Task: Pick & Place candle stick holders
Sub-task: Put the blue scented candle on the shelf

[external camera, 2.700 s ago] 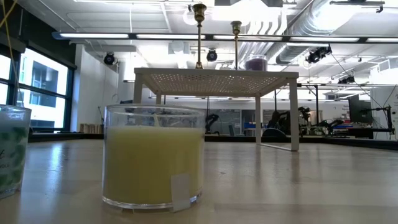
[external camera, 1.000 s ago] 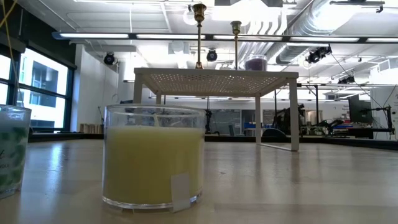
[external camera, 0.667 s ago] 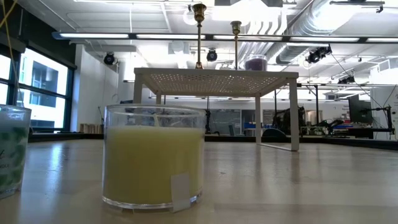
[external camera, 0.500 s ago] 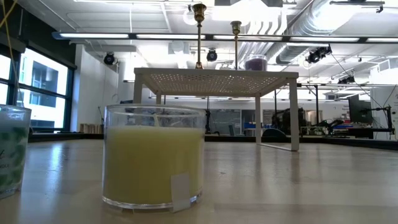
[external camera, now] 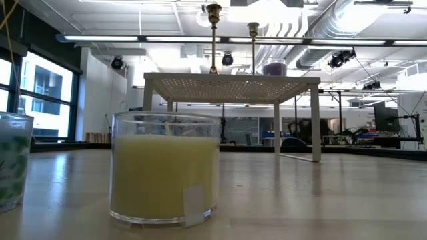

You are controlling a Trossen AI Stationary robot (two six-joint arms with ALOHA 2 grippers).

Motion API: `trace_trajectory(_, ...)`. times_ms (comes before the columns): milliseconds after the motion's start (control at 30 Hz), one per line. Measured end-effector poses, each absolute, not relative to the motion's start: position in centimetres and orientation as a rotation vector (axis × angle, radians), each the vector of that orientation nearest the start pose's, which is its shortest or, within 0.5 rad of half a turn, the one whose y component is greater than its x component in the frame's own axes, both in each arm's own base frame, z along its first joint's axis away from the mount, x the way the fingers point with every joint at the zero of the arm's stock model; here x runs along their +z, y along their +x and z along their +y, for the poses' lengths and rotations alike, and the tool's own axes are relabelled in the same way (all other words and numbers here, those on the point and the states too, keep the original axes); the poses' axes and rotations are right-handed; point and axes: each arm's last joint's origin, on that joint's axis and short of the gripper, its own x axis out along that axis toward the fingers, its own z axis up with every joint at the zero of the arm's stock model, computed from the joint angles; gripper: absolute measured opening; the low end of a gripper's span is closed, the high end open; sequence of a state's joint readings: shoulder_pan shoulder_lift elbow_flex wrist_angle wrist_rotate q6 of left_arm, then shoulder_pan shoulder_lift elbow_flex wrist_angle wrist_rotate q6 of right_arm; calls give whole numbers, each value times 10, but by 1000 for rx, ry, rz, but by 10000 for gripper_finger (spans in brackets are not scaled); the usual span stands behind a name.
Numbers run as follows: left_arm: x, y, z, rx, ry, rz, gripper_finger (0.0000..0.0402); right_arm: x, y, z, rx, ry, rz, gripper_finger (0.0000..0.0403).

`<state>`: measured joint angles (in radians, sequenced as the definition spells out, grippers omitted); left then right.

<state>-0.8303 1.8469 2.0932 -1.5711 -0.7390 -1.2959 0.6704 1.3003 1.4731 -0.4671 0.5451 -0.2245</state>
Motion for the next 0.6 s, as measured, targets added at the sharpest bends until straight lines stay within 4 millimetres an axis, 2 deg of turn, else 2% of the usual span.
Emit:
trace_trajectory(133, 389, 242, -235, 492, -257, 748, 151, 432, 220, 155, 151, -377, 230, 1)
trace_trajectory(333, 387, 245, -237, 472, -126, 729, 233, 430, 220, 155, 154, -371, 250, 2)
trace_trajectory(467, 386, 244, -237, 464, -137, 748, 257, 429, 219, 155, 155, -375, 258, 1)
trace_trajectory(600, 382, 245, -241, 432, -166, 826, 261, 427, 219, 155, 152, -383, 274, 2)
